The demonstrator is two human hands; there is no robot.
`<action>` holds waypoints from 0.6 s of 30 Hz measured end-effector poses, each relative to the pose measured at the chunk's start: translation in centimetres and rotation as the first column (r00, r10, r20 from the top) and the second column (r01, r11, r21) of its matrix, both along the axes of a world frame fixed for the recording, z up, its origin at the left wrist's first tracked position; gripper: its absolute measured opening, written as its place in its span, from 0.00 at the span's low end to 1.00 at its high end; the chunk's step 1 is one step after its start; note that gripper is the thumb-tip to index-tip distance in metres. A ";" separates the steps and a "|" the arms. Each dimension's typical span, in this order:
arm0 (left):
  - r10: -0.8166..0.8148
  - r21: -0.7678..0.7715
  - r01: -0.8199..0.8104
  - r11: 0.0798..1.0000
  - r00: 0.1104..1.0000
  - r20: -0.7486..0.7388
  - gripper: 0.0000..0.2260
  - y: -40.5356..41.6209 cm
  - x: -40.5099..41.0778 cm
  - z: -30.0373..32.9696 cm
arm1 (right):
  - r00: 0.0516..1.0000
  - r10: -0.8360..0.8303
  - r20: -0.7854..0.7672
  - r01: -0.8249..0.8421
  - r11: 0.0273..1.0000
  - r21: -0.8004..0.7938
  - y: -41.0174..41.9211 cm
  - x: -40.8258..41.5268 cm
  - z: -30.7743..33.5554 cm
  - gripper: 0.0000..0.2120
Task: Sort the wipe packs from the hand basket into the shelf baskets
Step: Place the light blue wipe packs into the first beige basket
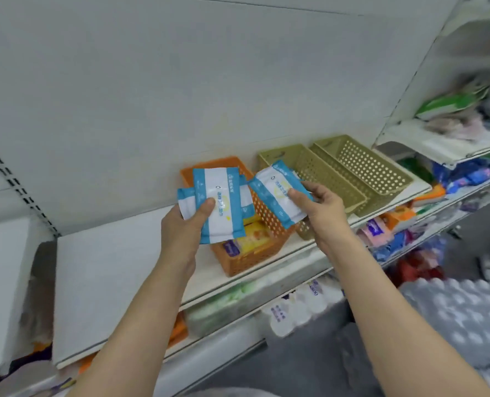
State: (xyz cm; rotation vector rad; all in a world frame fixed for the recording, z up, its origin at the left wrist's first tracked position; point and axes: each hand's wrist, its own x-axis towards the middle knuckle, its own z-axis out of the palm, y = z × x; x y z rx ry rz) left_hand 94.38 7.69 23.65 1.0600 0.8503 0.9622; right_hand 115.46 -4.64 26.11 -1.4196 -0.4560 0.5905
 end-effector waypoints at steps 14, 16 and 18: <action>0.151 -0.027 -0.153 0.988 0.987 -0.049 0.14 3.7 13.6 -0.7 | 0.880 0.359 0.312 -0.164 0.844 -0.510 6.7 22.3 -2.8 0.12; 0.171 -0.035 -0.173 0.984 0.984 -0.051 0.13 2.8 15.6 -1.0 | 0.822 0.456 0.341 -0.196 0.789 -0.582 7.4 24.8 -3.3 0.10; 0.207 -0.050 -0.210 0.976 0.977 -0.055 0.13 1.8 18.0 -1.1 | 0.757 0.554 0.345 -0.242 0.729 -0.640 7.9 26.4 -3.6 0.10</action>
